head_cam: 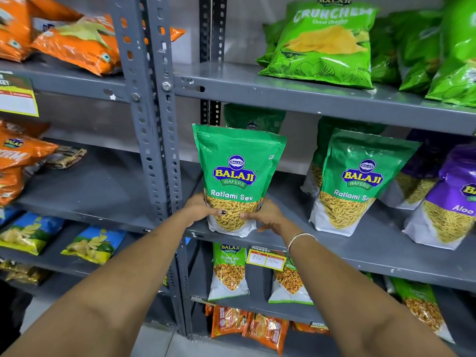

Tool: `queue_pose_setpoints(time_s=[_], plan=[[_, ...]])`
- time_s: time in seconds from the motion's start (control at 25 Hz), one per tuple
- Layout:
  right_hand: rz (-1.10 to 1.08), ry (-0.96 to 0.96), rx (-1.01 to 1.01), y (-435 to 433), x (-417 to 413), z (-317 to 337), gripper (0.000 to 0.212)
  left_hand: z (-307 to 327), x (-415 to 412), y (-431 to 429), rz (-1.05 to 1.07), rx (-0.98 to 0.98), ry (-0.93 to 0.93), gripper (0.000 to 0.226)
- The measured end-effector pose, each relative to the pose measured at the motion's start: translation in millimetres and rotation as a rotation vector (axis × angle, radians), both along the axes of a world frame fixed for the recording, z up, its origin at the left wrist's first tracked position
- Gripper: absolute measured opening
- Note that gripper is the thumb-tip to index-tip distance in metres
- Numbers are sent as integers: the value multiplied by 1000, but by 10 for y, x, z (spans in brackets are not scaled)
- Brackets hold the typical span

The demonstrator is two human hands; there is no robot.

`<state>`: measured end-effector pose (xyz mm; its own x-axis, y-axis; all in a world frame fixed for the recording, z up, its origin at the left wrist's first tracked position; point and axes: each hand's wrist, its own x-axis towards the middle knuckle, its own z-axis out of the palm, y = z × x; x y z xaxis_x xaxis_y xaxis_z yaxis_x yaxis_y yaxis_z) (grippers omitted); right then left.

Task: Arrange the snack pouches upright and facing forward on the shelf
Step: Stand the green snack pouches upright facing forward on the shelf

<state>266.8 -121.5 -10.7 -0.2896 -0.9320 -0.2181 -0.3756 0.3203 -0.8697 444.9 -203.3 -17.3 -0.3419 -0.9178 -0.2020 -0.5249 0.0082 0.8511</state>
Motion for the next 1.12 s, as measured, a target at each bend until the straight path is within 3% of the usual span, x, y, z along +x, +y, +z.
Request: queue_pose_setpoints(time_s=[0.36,0.56,0.72,0.8,0.88,1.0,1.12], plan=[[9,-22,-29,-27,-18,-52,65,-12,1,28,-8,32,54,59],[48,-13,-12,-9,-98,-25,74,98,20,33,-84,180,12,61],[-1,93,168,157,-512,23,84,325,-32,76,-158,430,-466,76],[-21,112,245,323,-862,63,64,462,-134,177,-199,462,-742,75],[16,162,401,534,-1297,114,29,507,-381,302,-294,412,-873,62],[47,185,701,841,-1961,144,46,413,-1047,600,-408,543,-727,51],[-38,348,616,1070,-2595,127,35,246,-1948,787,-317,264,-339,69]])
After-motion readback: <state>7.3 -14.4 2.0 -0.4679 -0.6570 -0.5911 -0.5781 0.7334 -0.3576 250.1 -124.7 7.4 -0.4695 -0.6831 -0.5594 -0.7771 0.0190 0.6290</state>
